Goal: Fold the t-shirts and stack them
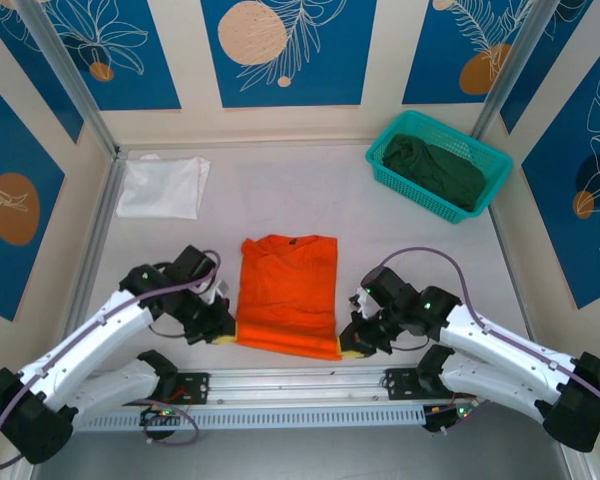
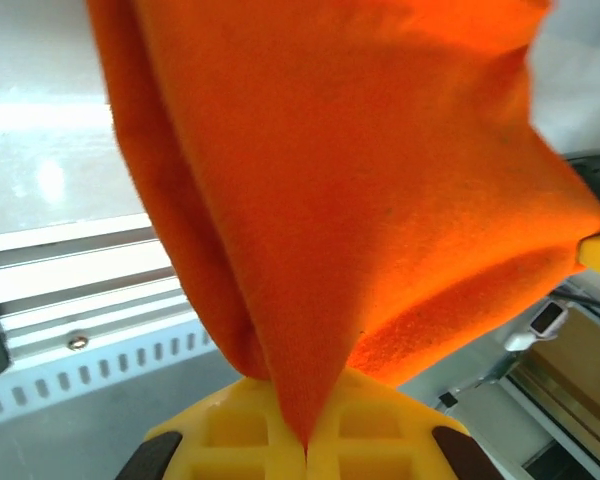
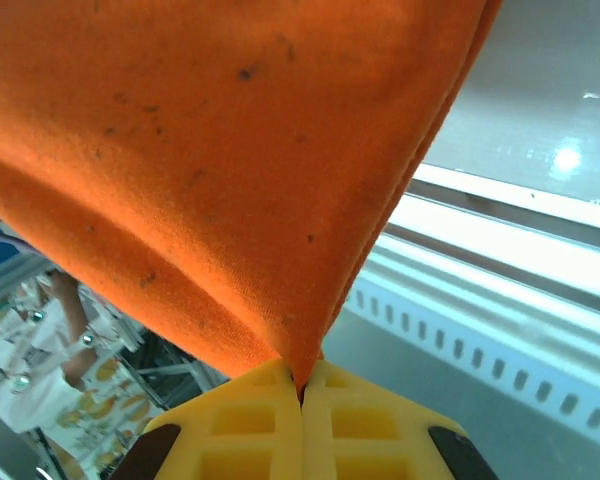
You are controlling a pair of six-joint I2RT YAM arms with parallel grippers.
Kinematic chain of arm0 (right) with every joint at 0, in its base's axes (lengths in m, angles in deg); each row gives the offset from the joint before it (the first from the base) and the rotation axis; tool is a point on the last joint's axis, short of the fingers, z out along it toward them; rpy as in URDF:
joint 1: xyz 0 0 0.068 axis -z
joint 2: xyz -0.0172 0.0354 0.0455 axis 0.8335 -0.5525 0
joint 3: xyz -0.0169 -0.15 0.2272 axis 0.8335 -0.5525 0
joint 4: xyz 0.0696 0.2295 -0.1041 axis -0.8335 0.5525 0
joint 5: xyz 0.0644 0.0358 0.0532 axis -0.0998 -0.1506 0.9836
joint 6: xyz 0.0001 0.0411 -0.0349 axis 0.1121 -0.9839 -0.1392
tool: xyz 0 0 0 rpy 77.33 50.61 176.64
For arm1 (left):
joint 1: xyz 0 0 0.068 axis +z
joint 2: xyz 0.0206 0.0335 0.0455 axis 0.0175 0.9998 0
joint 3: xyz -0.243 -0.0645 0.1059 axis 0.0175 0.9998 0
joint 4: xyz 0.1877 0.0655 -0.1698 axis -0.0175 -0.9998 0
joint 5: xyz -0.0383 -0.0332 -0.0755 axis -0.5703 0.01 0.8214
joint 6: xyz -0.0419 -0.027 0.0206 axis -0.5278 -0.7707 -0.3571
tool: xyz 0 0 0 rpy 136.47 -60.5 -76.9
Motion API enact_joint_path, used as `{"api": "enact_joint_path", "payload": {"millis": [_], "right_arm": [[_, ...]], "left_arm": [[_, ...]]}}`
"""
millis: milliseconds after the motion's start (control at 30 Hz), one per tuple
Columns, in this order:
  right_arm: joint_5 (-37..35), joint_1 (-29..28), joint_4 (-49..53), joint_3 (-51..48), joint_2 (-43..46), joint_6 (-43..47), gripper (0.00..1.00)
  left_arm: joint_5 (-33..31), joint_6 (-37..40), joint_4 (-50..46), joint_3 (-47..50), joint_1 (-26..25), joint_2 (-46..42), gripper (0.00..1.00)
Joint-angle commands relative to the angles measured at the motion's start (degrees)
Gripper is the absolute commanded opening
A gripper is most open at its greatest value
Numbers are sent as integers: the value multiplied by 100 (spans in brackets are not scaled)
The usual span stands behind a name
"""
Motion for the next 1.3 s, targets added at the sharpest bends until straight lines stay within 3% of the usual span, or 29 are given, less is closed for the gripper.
{"api": "enact_joint_path", "payload": {"millis": [0, 133, 333, 633, 867, 933, 1000, 1100, 1200, 1267], "right_arm": [[354, 616, 735, 712, -295, 231, 0], [733, 1726, 1097, 1434, -1112, 663, 0], [890, 2622, 1177, 2750, -2781, 1471, 0], [670, 3092, 1473, 4962, -5549, 2070, 0], [668, 3253, 1656, 6022, -6904, 2108, 0], [581, 3289, 1686, 6280, -7231, 2117, 1], [437, 3363, 1766, 6569, -7549, 2079, 14], [426, 3470, 1478, 6771, -7690, 1827, 24], [435, 3521, 1498, 7129, -7744, 1717, 38], [300, 3500, 1655, 7259, -7656, 1797, 51]], "left_arm": [[-181, 147, -433, -930, 161, 666, 0], [-104, 221, 26, -1706, 584, 1544, 0], [-145, 251, 731, -2398, 1143, 2851, 6], [-383, 468, 761, -3923, 1674, 4824, 1], [-632, 480, 547, -5043, 1986, 6018, 3], [-786, 494, 479, -5308, 2090, 6313, 9], [-646, 433, 611, -5474, 2216, 6609, 21], [-550, 252, 803, -5823, 2391, 6997, 29], [-640, 137, 791, -6331, 2525, 7163, 47], [-866, 169, 752, -6535, 2562, 7042, 65]]}}
